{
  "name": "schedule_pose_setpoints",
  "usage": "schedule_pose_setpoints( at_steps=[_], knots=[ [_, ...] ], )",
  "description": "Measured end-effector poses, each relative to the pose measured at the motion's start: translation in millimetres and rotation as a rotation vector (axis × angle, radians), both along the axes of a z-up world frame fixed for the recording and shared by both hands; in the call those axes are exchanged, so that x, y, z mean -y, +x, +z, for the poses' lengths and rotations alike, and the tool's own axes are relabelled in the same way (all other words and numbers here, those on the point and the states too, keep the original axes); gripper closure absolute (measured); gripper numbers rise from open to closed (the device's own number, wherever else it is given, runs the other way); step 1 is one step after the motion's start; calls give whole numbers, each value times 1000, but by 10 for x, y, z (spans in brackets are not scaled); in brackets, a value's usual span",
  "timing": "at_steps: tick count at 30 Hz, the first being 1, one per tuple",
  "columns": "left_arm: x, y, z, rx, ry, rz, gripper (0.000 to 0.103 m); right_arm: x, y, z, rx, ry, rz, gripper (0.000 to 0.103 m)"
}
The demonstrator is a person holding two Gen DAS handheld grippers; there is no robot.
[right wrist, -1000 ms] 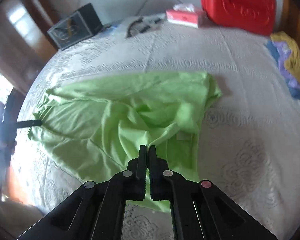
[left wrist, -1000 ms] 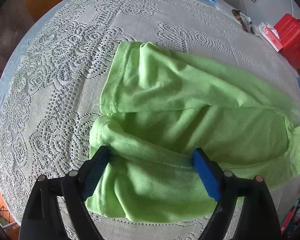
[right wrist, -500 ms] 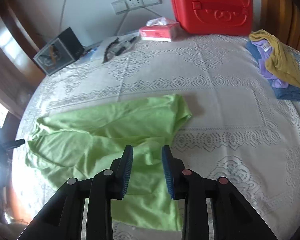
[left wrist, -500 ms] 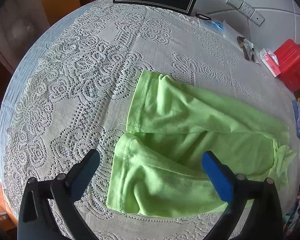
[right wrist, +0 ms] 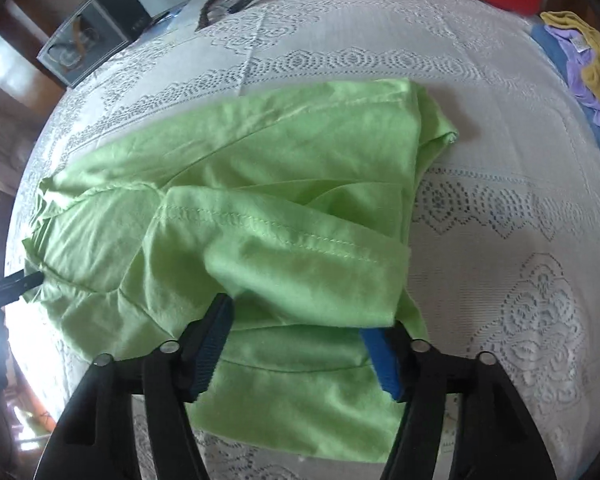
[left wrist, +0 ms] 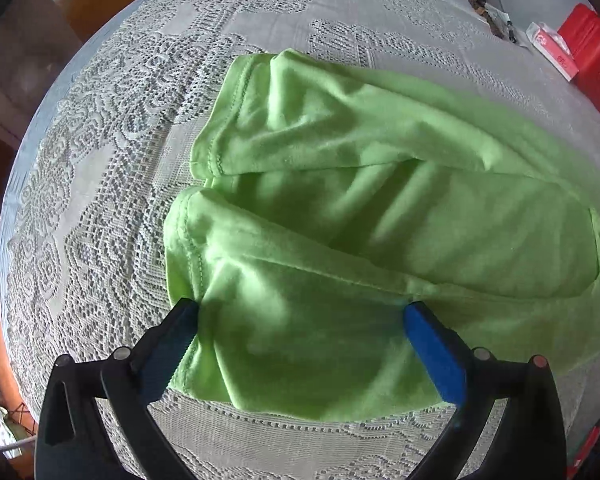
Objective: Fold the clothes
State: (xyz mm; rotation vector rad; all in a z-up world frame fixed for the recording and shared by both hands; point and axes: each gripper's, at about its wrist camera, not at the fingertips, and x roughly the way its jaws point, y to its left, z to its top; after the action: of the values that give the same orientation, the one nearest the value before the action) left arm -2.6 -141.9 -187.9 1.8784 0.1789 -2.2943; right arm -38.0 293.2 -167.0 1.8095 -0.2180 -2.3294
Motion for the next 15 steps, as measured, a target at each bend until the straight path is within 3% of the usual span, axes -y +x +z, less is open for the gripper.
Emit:
schedule_pose_setpoints(
  at_steps=[3, 5, 6, 7, 9, 12, 15],
  knots=[
    [-124, 78, 114, -22, 4, 93, 0, 105, -3, -24, -5, -7, 112, 5],
    [-339, 191, 288, -85, 22, 148, 0, 130, -32, -22, 17, -1, 183, 5],
    [-446, 248, 375, -116, 32, 176, 0, 100, -48, -3, 19, -13, 215, 14],
    [-555, 305, 460, -148, 43, 204, 0, 35, -62, 34, 11, -41, 245, 42],
    [-873, 438, 524, -210, 178, 268, 0, -160, -90, 131, -10, -120, 302, 82],
    [-1474, 469, 474, -194, 307, 335, 0, -500, -149, 324, -93, -138, 363, 84],
    [-1963, 508, 444, -195, 302, 324, 0, -746, -199, 498, -169, -134, 410, 84]
  ],
)
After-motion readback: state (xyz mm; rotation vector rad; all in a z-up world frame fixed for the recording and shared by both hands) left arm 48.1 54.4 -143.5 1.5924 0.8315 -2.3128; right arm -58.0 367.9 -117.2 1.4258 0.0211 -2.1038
